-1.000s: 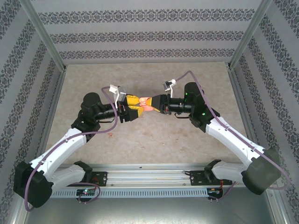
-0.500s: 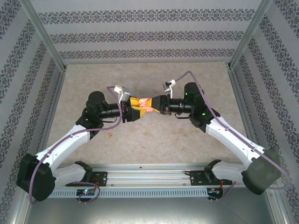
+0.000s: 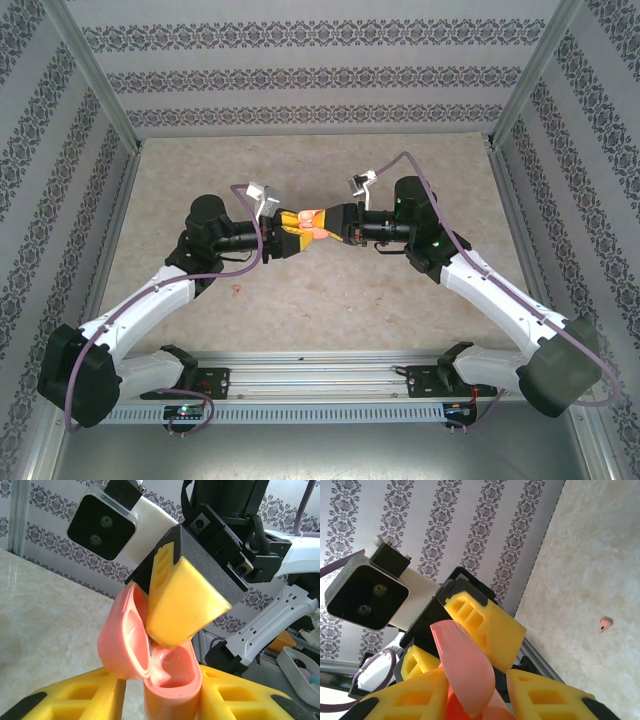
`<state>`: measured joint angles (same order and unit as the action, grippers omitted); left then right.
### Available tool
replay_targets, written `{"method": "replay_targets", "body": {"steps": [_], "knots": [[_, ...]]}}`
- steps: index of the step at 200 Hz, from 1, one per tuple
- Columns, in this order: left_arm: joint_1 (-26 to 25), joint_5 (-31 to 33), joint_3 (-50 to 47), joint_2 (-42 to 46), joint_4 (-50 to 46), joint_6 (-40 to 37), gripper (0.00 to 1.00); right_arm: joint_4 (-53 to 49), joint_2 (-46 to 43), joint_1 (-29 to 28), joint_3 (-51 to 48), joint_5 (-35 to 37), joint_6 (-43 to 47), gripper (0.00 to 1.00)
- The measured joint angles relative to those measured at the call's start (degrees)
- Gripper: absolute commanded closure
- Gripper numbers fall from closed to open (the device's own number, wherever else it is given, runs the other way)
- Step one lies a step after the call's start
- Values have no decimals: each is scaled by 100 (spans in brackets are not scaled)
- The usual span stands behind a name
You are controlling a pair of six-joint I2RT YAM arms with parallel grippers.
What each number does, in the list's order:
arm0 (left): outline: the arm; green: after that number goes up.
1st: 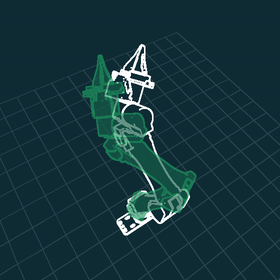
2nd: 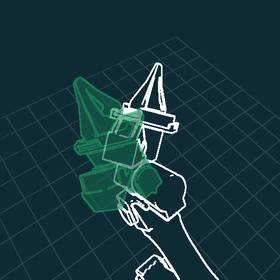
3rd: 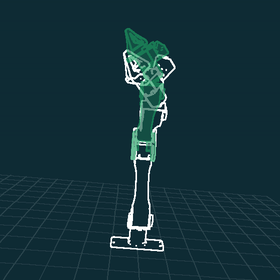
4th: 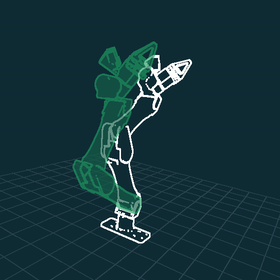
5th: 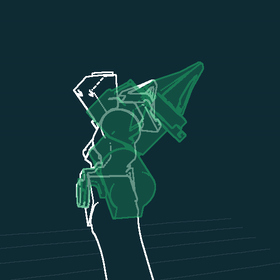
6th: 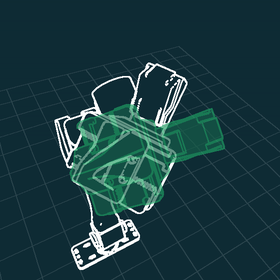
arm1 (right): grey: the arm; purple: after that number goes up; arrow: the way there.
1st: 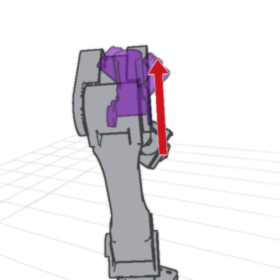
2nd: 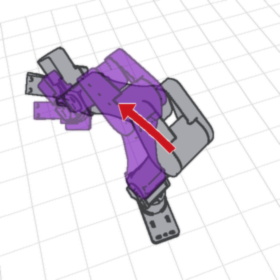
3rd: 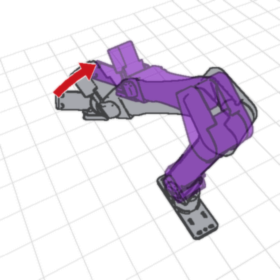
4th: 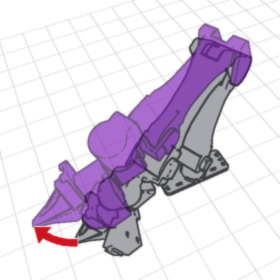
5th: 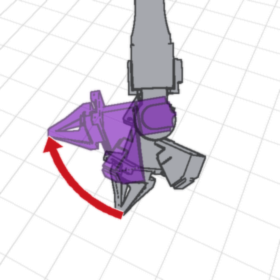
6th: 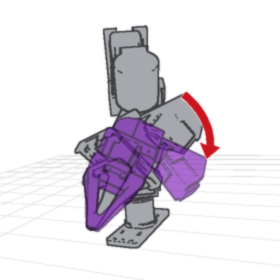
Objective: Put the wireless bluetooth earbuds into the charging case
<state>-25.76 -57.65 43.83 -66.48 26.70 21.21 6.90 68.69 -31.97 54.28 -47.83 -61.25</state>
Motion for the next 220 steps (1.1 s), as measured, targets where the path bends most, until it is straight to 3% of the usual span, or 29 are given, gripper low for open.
{"method": "replay_targets", "body": {"steps": [36, 90, 123, 161, 194, 220], "knots": [[0, -37, 0, -61, 92, 76, 62, 0, 44, -4, 0, -4, 0, 81], [0, -98, 7, -68, 101, 116, 81, 0, 50, -2, 0, 39, -4, 80], [0, -98, 22, -66, 76, 68, 94, -7, 50, 0, 9, 52, -2, 62], [0, -35, 24, -9, -59, 7, 97, -31, 48, -4, 11, 61, 57, 46], [2, 186, 28, 267, -422, -212, 97, -188, -52, 26, 22, 90, 138, 42], [2, 570, 144, 654, -1257, -660, 97, -356, -326, 177, 22, 232, 170, 43]]}}
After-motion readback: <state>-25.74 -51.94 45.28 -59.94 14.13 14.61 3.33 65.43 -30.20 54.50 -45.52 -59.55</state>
